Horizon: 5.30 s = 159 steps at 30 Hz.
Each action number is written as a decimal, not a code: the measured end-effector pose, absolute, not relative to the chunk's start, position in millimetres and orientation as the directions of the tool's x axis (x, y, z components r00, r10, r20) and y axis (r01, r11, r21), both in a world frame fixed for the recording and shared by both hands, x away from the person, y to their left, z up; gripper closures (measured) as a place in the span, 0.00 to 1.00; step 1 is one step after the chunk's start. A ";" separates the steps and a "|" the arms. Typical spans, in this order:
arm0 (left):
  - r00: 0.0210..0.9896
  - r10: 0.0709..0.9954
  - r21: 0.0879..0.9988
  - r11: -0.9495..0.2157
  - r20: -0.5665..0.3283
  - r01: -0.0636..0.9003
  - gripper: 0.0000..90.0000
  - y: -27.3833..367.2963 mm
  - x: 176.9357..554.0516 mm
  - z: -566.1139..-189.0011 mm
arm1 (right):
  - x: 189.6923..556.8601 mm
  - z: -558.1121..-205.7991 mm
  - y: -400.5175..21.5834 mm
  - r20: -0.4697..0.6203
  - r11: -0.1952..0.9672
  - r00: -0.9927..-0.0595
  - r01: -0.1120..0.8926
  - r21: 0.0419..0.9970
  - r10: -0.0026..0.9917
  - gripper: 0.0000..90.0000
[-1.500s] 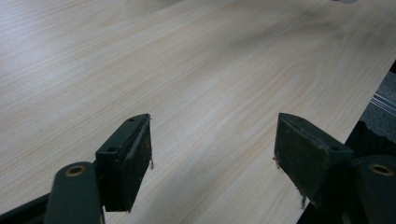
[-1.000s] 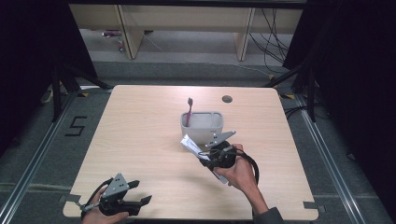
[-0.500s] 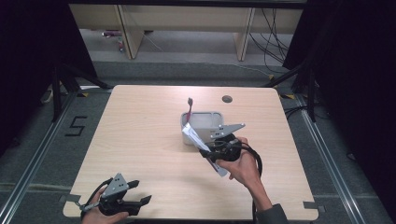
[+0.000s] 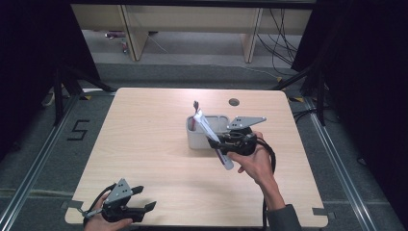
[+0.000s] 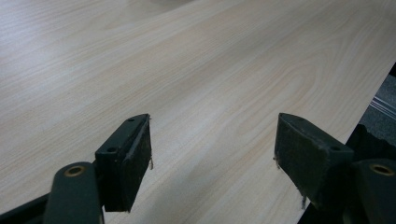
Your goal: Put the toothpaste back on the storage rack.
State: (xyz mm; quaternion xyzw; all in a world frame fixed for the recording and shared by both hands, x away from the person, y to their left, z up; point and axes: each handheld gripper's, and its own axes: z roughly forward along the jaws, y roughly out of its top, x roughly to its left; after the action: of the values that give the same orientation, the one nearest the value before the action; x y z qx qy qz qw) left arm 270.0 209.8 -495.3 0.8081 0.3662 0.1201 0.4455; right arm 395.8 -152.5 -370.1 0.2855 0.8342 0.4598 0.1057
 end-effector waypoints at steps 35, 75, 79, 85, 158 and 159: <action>0.713 0.689 0.806 -0.347 -0.128 0.480 0.30 210.1 269.3 -494.6 | 472.6 -353.6 -134.6 0.110 0.252 -0.710 0.384 0.889 0.695 0.84; 0.722 0.680 0.808 -0.350 -0.129 0.474 0.30 210.0 267.5 -493.6 | 518.4 -398.4 -117.3 0.130 0.206 -0.659 0.408 0.890 0.741 0.84; 0.721 0.680 0.807 -0.348 -0.133 0.478 0.30 209.4 267.2 -493.3 | 517.2 -402.8 -116.7 0.132 0.209 -0.661 0.410 0.888 0.739 0.84; 0.728 0.673 0.806 -0.355 -0.131 0.473 0.31 209.2 267.3 -493.6 | 516.6 -411.4 -116.7 0.126 0.227 -0.671 0.413 0.882 0.731 0.84; 0.720 0.683 0.802 -0.359 -0.123 0.478 0.30 208.7 267.5 -495.8 | 427.0 -395.7 -168.0 0.114 0.235 -0.680 0.399 0.887 0.725 0.46; 0.720 0.683 0.802 -0.359 -0.123 0.478 0.30 208.8 267.5 -495.8 | 424.1 -396.5 -169.6 0.114 0.232 -0.678 0.398 0.888 0.727 0.46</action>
State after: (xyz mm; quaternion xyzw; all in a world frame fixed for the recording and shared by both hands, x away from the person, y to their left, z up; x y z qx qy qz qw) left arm 267.5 208.8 -495.8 0.8161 0.3556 0.1165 0.4404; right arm 424.1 -169.6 -396.5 0.3663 0.7673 0.5000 0.1645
